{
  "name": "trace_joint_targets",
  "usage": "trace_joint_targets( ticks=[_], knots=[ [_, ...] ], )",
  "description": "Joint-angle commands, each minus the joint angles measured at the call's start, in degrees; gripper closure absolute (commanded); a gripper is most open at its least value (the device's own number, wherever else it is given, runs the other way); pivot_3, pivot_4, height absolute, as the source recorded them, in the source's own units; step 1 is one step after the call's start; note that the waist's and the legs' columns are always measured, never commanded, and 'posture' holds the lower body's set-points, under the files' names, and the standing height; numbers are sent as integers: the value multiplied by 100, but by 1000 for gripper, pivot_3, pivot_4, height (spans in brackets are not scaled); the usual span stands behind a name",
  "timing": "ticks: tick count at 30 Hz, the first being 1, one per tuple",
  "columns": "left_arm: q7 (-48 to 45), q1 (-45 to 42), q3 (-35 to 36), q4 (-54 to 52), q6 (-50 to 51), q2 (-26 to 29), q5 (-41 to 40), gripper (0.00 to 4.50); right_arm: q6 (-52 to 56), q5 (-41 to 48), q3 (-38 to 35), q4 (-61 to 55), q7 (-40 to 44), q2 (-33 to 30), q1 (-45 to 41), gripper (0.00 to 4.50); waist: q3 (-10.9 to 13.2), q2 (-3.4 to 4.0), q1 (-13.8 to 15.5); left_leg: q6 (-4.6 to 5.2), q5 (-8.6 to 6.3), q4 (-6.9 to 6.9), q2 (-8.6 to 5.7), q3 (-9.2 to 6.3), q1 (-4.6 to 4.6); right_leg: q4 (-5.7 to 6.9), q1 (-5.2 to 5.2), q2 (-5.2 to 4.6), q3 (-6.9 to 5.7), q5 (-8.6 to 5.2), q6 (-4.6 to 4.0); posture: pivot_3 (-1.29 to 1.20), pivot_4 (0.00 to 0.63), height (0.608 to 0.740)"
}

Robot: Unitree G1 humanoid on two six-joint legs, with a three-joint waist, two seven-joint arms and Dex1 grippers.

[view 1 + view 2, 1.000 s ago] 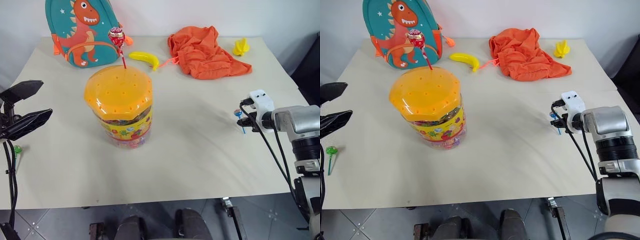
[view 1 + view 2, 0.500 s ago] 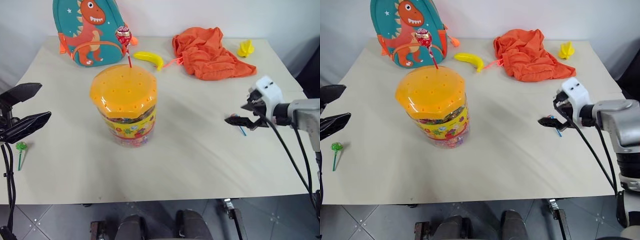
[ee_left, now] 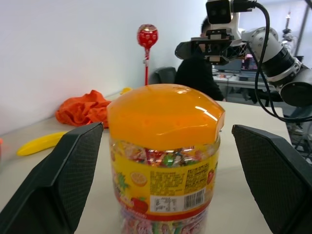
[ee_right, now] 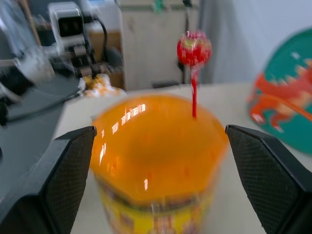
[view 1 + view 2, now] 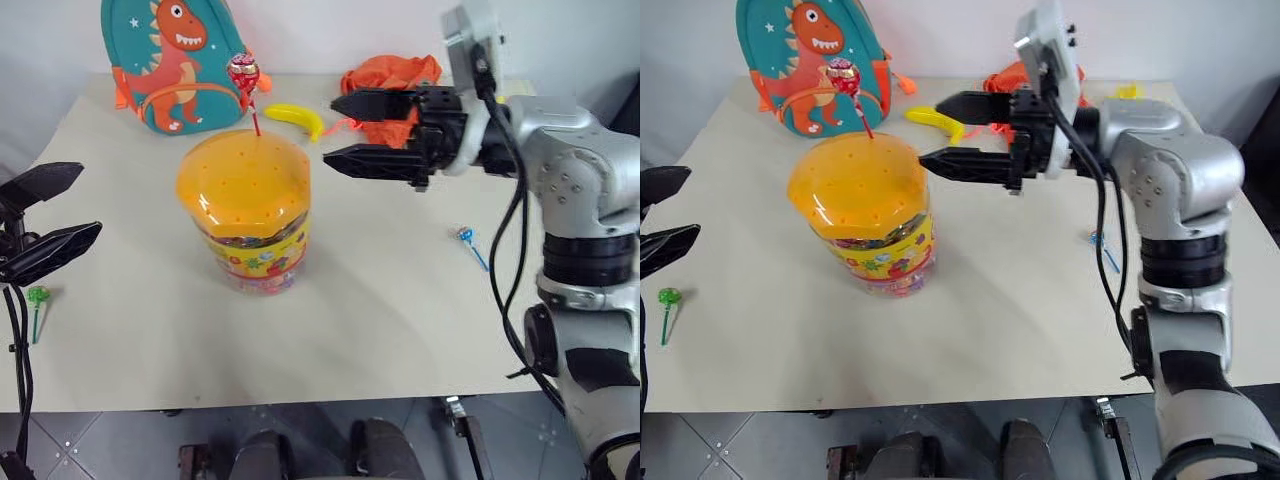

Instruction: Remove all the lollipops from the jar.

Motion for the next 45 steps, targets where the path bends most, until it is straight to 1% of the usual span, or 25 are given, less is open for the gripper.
trace_joint_targets(
  ticks=[1, 4, 6, 10, 11, 13, 15, 24, 27, 31, 33, 36, 38, 41, 45],
  knots=[
    [117, 56, 164, -339, -43, -28, -166, 0, -698, -269, 202, 748, 181, 472, -385, 57, 0, 0, -6, 0, 0, 0, 0, -2, 0, 0, 0, 0, -3, 0, 0, 0, 150, 740],
    [220, 202, 280, -552, 1, -91, -247, 0, -1179, -526, 326, 1539, 230, 953, -689, 57, 0, 1, -24, 0, 0, -2, 1, -7, 0, 3, 0, 0, -8, 0, 0, 0, 150, 740],
    [264, 335, 381, -676, 23, -117, -304, 0, -1456, -665, 349, 1985, 232, 1225, -875, 57, 0, 1, -88, 0, 0, -4, 1, -13, 0, 4, 0, 0, -9, 0, 0, 0, 150, 740],
    [386, 602, 576, -913, 68, -159, -414, 0, -1920, -825, 223, 2787, 168, 1716, -1287, 57, 1, 2, -181, 0, 0, -11, 4, -31, 0, 8, 0, 0, -18, 0, 0, 0, 150, 740],
    [416, 653, 614, -966, 79, -169, -445, 0, -1984, -837, 191, 2907, 174, 1790, -1361, 232, 1, 3, -203, 0, 0, -11, 3, -45, 0, 8, -1, 0, -17, 0, 0, 0, 150, 740],
    [472, 735, 660, -1034, 88, -183, -480, 0, -2012, -756, 77, 2991, 243, 1906, -1471, 705, 1, 3, -237, 0, 0, -16, 2, -70, 0, 9, -1, 0, -18, 0, 0, 0, 150, 740],
    [510, 812, 710, -1097, 97, -198, -514, 0, -2029, -697, 7, 2957, 342, 1964, -1514, 1297, 2, 3, -246, -1, 0, -16, -1, -82, 0, 13, 2, 1, -17, 0, 0, 0, 150, 740],
    [562, 767, 598, -1045, 38, -165, -543, 0, -2159, -788, -192, 3048, 246, 1979, -1749, 4485, 2, 4, -298, -1, 0, -25, -7, -110, 0, 13, 12, 1, -17, 0, 0, 0, 150, 740],
    [551, 649, 485, -933, 8, -128, -486, 0, -2284, -821, -304, 3151, 137, 1947, -1951, 4485, 3, 5, -307, -1, 1, -30, -7, -111, 0, 13, 10, 3, -17, 0, 0, 0, 150, 740],
    [499, 422, 274, -752, -13, -89, -416, 0, -2699, -922, -600, 3567, -195, 1727, -2461, 4485, 3, 5, -308, -1, 0, -34, -8, -111, 0, 13, 8, 3, -17, 0, 0, 0, 150, 740],
    [456, 329, 186, -677, -10, -68, -402, 0, -2834, -984, -736, 3784, -343, 1561, -2660, 4485, 3, 5, -303, -1, 1, -34, -8, -115, 0, 14, 10, 3, -16, 0, 0, 0, 150, 740],
    [392, 233, 130, -584, 26, -24, -424, 0, -2738, -1223, -757, 3947, -614, 1101, -2767, 4485, 2, 4, -285, -1, 0, -32, -11, -125, 0, 16, 15, 3, -14, 0, 0, 0, 150, 740],
    [358, 222, 110, -554, 75, 10, -432, 0, -2585, -1477, -653, 4002, -770, 785, -2692, 4485, 2, 4, -284, -1, 0, -31, -14, -137, 0, 16, 24, 3, -11, 0, 0, 0, 150, 740],
    [296, 268, 95, -557, 192, 79, -466, 0, -1936, -1985, -248, 3861, -744, 111, -2295, 4485, 2, 4, -284, -1, 0, -34, -14, -141, 0, 13, 27, 3, -11, 0, 0, 0, 150, 740],
    [260, 375, 161, -595, 308, 132, -502, 0, -1374, -2494, 97, 3630, -878, -519, -1786, 4485, 4, 6, -283, 0, 0, -37, -14, -136, 0, 8, 27, 2, -10, 0, 0, 0, 150, 740]
  ],
)
